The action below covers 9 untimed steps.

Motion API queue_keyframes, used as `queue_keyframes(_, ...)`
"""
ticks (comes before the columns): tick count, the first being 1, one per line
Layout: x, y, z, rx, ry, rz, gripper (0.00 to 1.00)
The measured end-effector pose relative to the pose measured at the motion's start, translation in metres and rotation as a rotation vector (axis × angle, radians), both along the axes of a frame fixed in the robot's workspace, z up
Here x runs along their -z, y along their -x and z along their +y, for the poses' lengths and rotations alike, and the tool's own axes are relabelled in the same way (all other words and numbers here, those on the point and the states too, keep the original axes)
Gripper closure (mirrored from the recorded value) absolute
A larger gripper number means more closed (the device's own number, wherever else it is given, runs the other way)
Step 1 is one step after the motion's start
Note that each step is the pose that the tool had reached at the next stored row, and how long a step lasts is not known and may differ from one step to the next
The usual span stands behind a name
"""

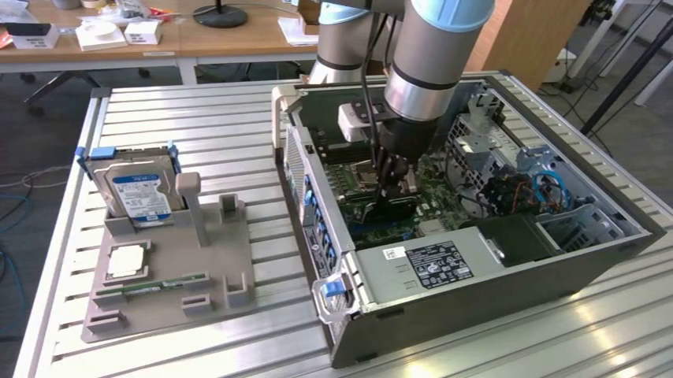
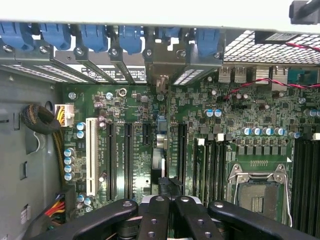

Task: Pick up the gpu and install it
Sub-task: 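Press down on the gpu until it lock into place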

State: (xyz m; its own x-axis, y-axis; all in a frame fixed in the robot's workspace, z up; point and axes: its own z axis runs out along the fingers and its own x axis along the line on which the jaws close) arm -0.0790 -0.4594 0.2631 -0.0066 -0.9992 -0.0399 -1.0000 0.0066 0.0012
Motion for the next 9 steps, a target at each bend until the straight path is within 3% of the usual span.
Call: queue_keyframes(9, 0.0019, 0.0004, 0.0001, 0.000, -0.0005, 0.0000, 0.90)
